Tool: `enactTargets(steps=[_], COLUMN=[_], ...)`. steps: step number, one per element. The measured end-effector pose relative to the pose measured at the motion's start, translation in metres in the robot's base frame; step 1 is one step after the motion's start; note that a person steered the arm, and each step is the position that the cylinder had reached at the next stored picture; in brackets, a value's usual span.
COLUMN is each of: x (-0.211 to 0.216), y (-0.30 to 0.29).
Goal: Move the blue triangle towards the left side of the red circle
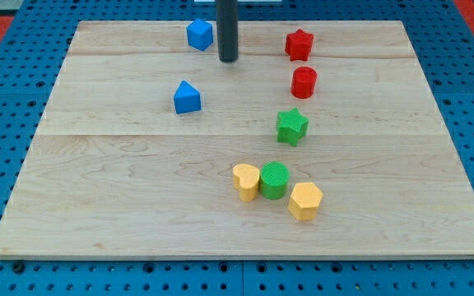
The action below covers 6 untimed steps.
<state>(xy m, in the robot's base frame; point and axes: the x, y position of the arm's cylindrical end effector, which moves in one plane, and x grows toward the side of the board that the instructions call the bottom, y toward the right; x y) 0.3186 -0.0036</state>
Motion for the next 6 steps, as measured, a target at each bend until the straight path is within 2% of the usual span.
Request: enactTargets(steps=[1,3,5,6], x=[0.073,0.024,0.102,0.143], y=[0.005,-0.118,-0.051,-0.065])
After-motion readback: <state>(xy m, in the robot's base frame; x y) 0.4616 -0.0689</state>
